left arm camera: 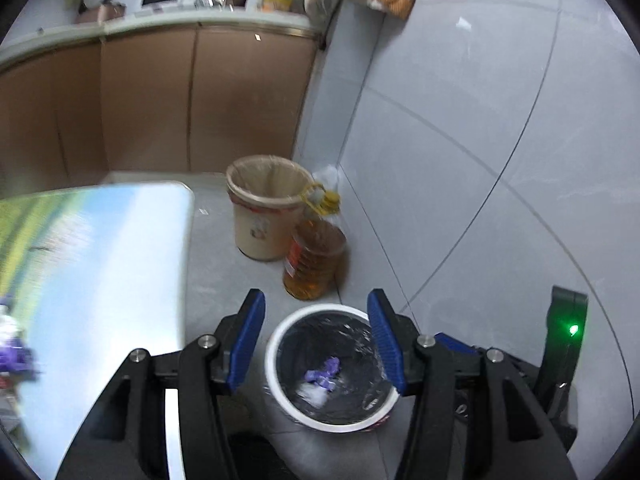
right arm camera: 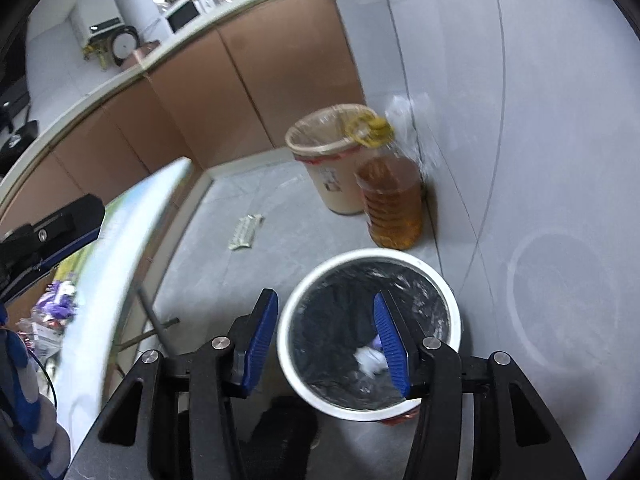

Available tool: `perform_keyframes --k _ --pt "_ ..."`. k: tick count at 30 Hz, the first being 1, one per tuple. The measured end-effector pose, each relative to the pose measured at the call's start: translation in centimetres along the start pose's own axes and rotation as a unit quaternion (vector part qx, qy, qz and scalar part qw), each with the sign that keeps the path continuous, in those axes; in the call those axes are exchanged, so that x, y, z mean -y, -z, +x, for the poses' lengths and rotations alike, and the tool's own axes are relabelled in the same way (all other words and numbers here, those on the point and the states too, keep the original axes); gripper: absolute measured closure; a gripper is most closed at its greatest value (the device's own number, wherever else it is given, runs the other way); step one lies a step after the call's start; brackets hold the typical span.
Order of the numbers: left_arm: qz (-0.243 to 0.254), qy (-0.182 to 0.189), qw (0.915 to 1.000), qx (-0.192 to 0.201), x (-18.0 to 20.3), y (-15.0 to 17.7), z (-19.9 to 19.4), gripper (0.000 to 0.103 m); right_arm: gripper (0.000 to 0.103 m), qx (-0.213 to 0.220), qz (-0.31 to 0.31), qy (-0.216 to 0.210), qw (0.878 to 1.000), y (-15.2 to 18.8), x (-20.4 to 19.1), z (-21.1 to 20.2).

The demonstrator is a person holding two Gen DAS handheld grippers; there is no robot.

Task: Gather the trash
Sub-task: 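Withdraw both grippers from the bin back to the table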

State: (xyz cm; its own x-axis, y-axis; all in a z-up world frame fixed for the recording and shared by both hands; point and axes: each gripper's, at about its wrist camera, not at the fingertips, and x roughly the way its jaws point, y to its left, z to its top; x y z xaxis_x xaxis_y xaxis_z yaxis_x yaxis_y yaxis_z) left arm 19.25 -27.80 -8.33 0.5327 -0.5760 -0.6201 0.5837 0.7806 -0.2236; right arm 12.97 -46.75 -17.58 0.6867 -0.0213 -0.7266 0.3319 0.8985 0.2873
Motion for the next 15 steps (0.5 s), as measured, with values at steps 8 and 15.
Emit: perform_keyframes --k 8,15 --pt "-0.005 -0.054 0.9970 0.055 -3.7 0.7 -10.5 0.052 0.044 0.066 -0.047 -0.027 0.996 -0.4 -6.3 -8.4" --pt "-0.020 -0.092 0.9903 0.101 -6.8 3.0 -19.4 0.052 0.036 0.119 -0.100 -0.060 0.986 0.7 -12.4 -16.0"
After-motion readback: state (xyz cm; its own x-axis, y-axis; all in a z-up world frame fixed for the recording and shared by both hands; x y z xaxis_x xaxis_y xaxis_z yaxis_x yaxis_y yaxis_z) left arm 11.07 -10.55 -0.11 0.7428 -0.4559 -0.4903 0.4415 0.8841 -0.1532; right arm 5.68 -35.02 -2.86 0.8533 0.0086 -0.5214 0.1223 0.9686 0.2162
